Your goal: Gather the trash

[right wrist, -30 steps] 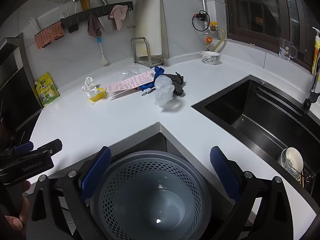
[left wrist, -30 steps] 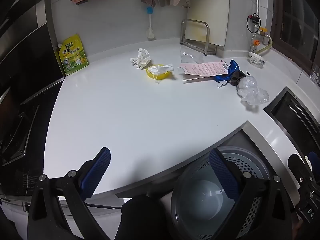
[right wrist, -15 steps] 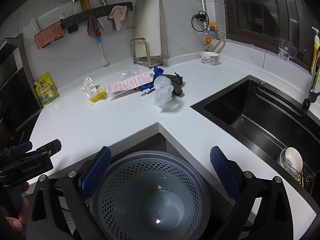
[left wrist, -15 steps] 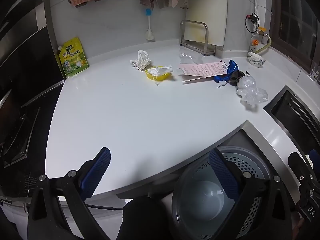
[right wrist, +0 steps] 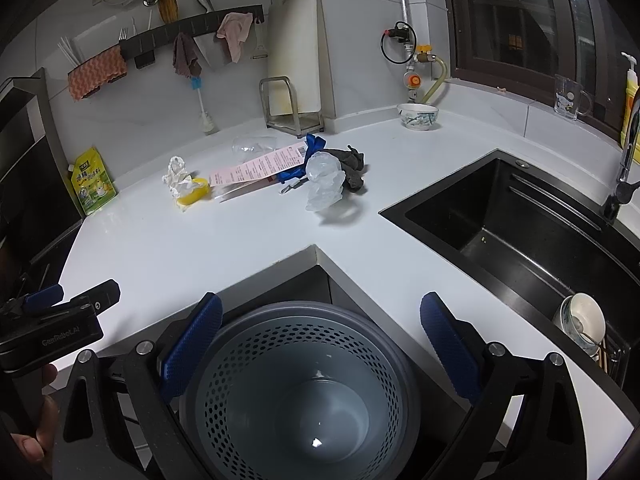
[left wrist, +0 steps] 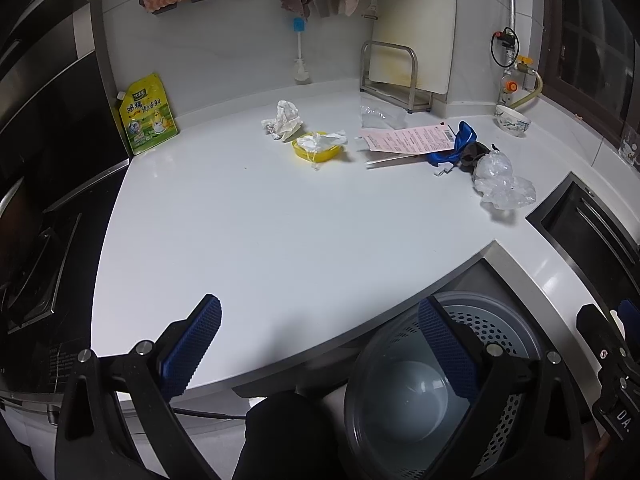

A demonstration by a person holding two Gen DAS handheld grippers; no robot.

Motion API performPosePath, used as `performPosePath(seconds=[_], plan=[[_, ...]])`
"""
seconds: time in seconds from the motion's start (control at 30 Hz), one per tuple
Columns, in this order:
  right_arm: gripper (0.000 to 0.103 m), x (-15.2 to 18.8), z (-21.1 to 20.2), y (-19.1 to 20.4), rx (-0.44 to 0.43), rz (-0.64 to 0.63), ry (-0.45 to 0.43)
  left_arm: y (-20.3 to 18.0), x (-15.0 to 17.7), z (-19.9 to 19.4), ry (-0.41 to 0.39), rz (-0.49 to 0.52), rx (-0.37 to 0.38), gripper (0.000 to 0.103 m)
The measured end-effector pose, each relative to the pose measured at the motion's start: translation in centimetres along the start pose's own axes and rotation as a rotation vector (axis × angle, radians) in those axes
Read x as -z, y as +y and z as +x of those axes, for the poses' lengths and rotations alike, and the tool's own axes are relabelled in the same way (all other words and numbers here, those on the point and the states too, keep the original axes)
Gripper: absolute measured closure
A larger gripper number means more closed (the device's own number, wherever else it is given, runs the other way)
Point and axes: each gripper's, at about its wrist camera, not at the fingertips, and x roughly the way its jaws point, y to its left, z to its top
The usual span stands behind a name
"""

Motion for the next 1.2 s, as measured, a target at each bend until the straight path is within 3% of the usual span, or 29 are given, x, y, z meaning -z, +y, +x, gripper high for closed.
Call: performPosePath(seconds=[1.2], plan=[[0.008, 0.15, -0.41, 0.15, 0.001, -0.005, -0.01, 0.46, -0.02, -0.38, -0.008, -0.012, 0.005, 0.006]])
